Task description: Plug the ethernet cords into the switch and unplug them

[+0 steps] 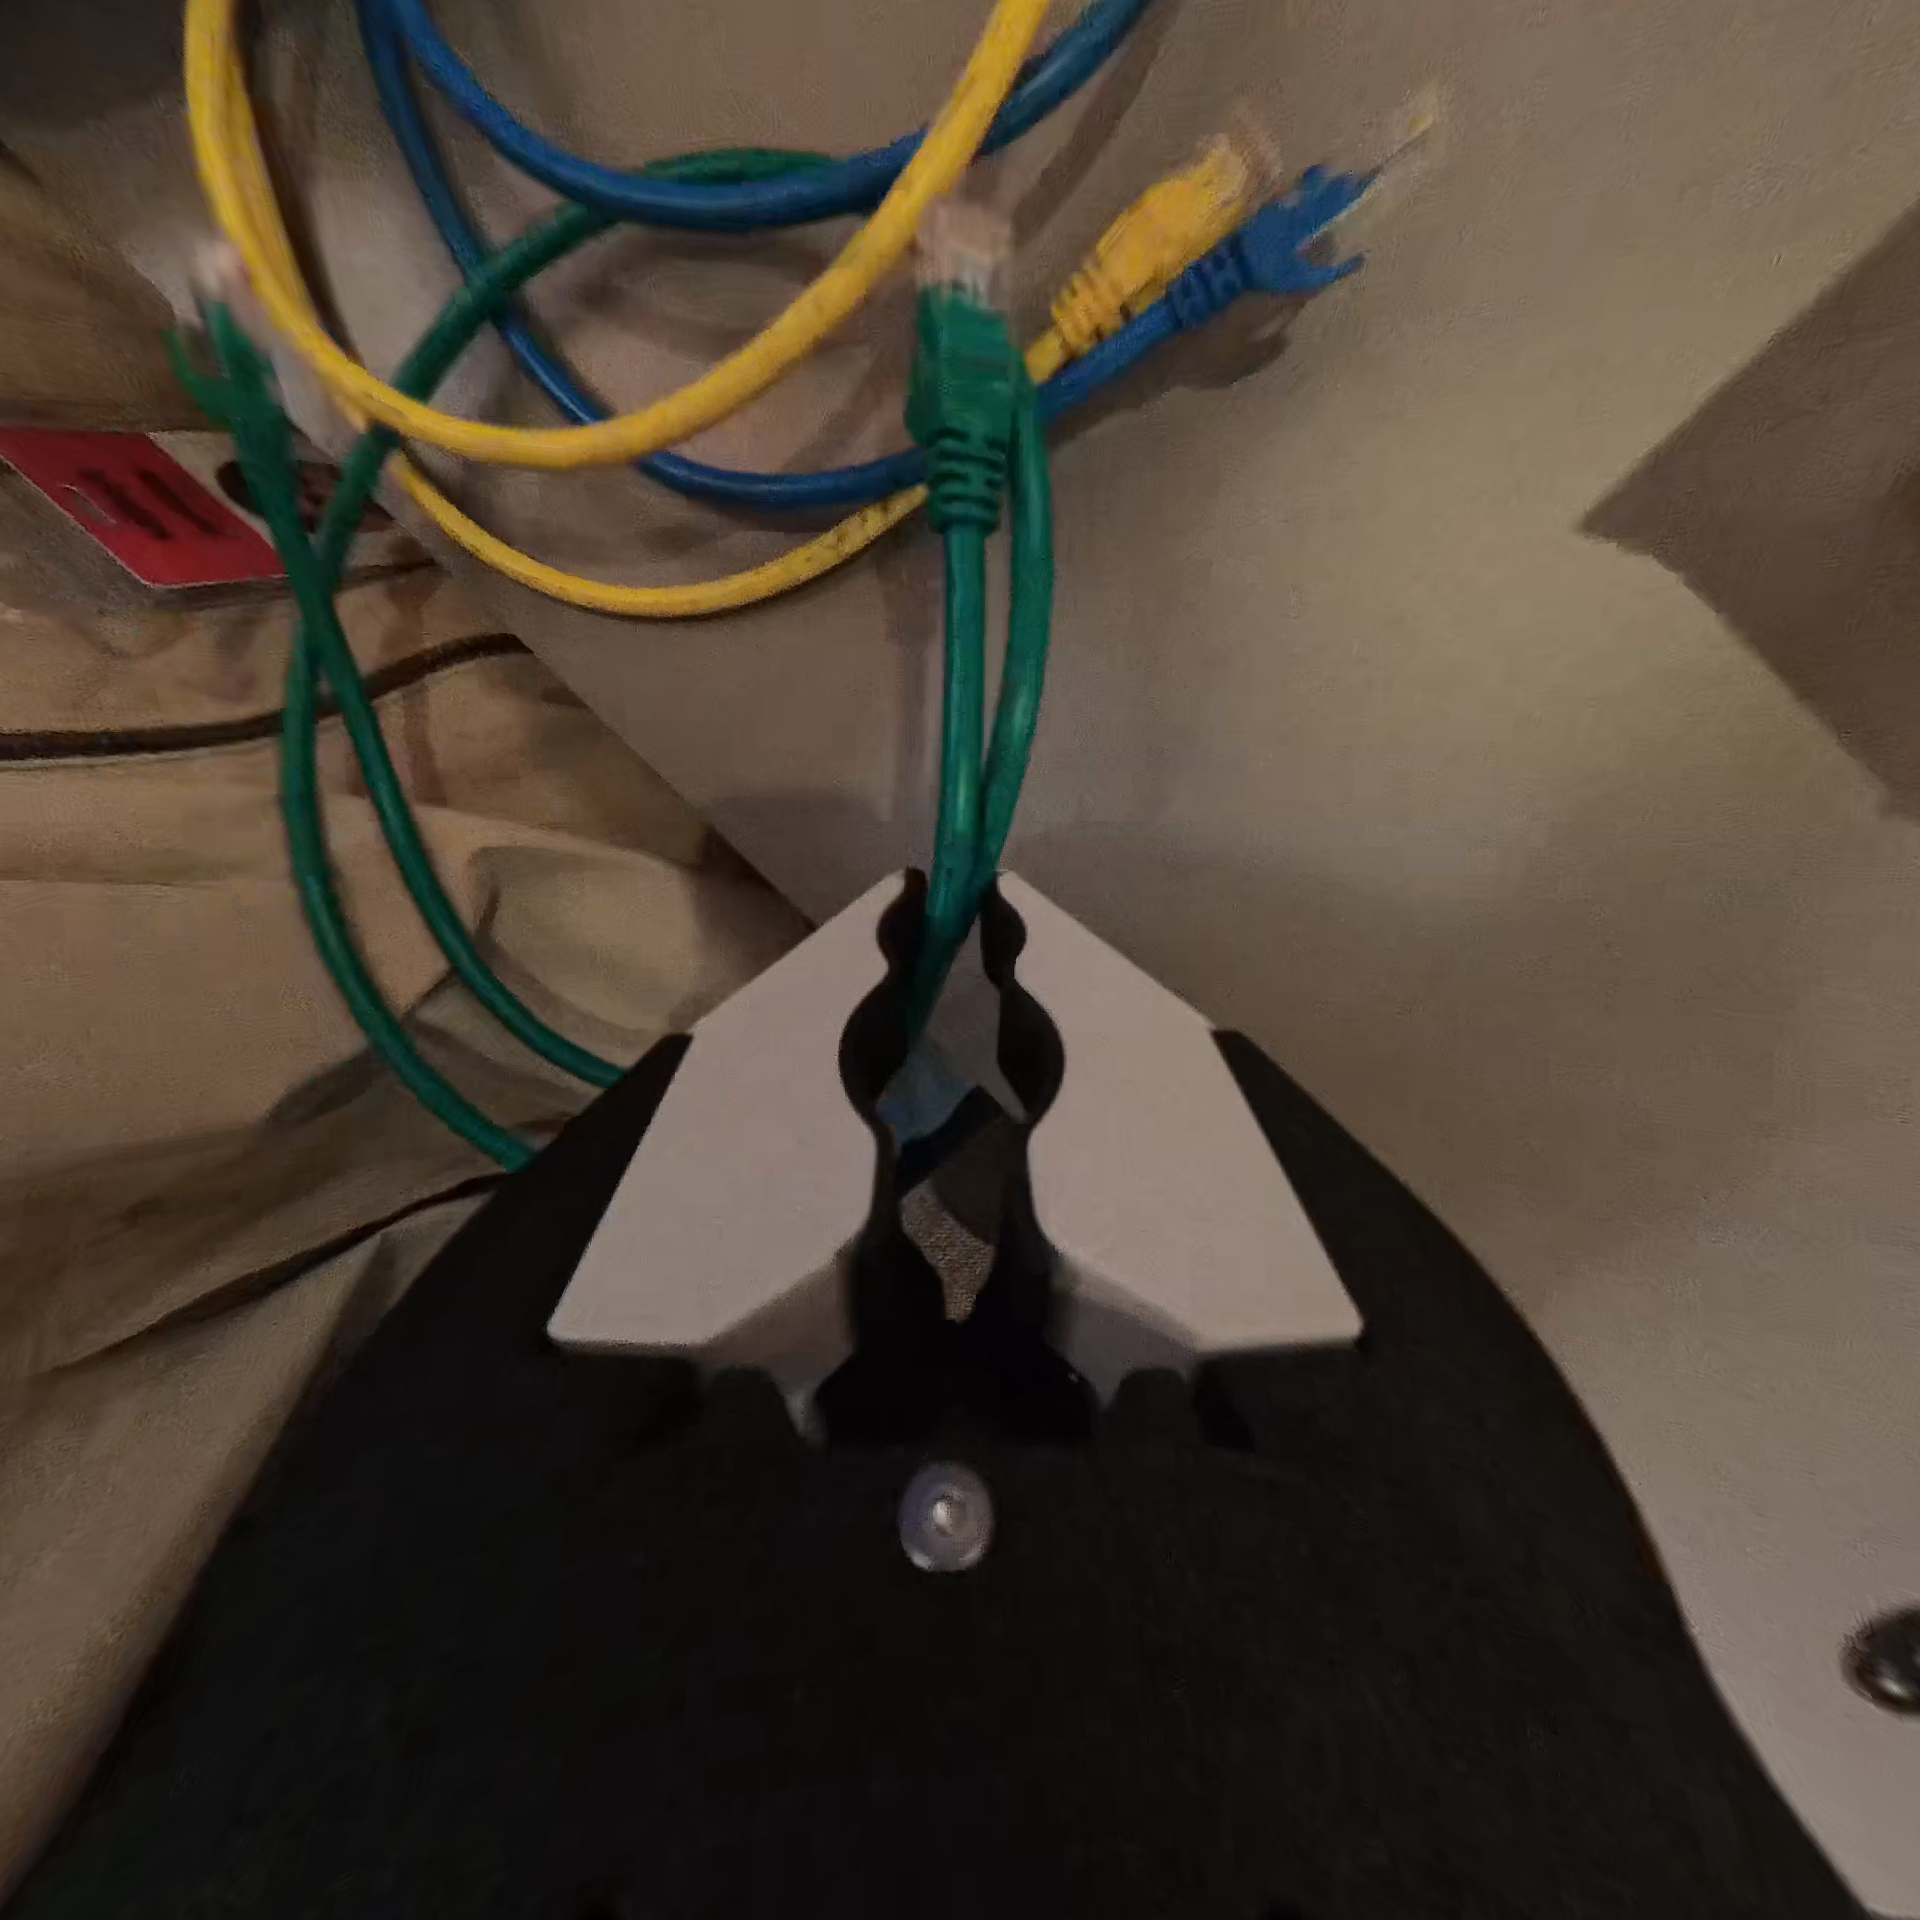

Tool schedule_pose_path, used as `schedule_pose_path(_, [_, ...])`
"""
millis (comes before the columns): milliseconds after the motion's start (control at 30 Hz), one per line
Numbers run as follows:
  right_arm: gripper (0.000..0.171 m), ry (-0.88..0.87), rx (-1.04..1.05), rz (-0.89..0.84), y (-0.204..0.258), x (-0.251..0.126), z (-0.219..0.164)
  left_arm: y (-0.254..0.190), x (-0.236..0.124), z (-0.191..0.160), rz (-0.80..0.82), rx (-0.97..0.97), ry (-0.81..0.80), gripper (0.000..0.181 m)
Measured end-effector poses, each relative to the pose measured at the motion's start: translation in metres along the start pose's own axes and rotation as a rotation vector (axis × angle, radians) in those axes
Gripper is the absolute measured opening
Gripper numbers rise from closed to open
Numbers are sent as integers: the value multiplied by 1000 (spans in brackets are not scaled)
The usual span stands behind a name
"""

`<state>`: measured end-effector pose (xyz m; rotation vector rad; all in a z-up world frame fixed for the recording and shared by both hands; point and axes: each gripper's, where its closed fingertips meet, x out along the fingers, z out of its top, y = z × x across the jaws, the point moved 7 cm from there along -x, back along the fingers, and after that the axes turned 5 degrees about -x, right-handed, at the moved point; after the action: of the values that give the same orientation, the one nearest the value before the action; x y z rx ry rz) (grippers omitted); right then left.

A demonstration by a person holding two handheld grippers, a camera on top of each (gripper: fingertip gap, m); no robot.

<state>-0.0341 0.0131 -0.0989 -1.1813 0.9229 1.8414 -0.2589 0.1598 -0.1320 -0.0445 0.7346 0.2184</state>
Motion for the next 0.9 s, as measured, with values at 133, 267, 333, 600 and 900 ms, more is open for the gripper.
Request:
schedule_pose_path(133, [4, -107, -130, -164, 5, -79, 17, 4, 4, -4, 9, -36, 26, 31])
schedule_pose_path(267, [3, -367, -146, -460, -9, -169, 38, 4, 4, -5, -2, -68, 26, 28])
schedule_pose_path(333, [4, -386, -101, -738, -34, -204, 34, 4, 4, -6, 1, -62, 24, 28])
schedule_pose_path(600, [3, -548, 241, -711, -141, -192, 35, 4, 2, -8, 2, -57, 22, 29])
schedule_pose_path(900, [4, -643, -20, -1218, -139, -240, 35, 5, 1, -9, -11, -57, 16, 28])
